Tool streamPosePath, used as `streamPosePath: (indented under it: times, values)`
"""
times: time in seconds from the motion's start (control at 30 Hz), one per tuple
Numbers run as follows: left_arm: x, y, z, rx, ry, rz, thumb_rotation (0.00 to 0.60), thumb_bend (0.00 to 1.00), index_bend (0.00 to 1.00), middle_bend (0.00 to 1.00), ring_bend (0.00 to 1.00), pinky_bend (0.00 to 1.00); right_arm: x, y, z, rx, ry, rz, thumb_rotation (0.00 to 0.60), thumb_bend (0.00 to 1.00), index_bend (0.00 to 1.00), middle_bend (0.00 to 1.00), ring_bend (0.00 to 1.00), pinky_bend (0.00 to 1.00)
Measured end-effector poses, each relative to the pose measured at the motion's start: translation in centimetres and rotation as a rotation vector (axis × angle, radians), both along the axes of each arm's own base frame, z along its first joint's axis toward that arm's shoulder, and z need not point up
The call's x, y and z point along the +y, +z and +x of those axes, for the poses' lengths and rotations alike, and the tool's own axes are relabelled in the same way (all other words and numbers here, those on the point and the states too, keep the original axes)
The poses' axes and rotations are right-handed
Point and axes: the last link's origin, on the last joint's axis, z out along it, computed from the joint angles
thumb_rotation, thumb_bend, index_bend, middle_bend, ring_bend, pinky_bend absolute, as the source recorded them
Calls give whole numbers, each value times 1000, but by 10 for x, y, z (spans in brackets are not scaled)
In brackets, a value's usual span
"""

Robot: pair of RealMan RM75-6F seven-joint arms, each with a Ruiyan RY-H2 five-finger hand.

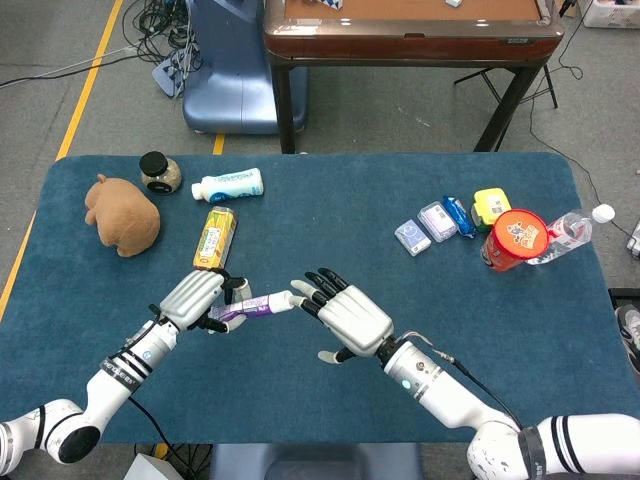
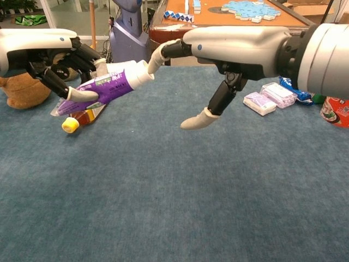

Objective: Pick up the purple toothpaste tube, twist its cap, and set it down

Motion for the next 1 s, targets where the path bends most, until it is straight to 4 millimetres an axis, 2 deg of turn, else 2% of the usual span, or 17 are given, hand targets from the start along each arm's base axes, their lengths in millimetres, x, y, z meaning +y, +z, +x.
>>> streamPosePath:
  times: [0.2, 0.3, 0.37, 0.43, 0.5, 0.63, 1.0]
  values:
    - [-2, 3, -1, -36, 10, 1, 600, 555, 622, 750, 535, 282, 3, 0, 0, -33, -13, 20, 476, 228, 170, 91, 0, 0]
    - [-4, 4, -4, -72, 25, -2, 600, 556, 623, 750, 535, 288, 6, 8, 0, -82, -16, 21, 477, 217, 169, 91, 0, 0]
    - [-5, 5, -6, -96, 30, -3, 600, 558, 623, 751, 536, 303, 8, 15, 1, -130, -14, 20, 476, 199, 133, 86, 0, 0]
    - [-7, 5, -7, -116, 26, -2, 600, 558, 624, 752, 539, 313, 11, 24, 3, -183, -1, 13, 476, 160, 44, 64, 0, 0]
    - [-9, 4, -7, -130, 17, -2, 600, 559, 624, 757, 544, 317, 12, 31, 5, -230, 15, 5, 477, 114, 5, 37, 0, 0]
    - [-14, 1, -4, -167, 1, -5, 600, 559, 624, 770, 551, 325, 11, 41, 14, -322, 27, 7, 474, 7, 0, 0, 0, 0]
    - [-20, -2, 12, -271, -40, 13, 600, 580, 640, 784, 551, 325, 6, 25, 36, -425, 18, 80, 421, 0, 0, 0, 0, 0]
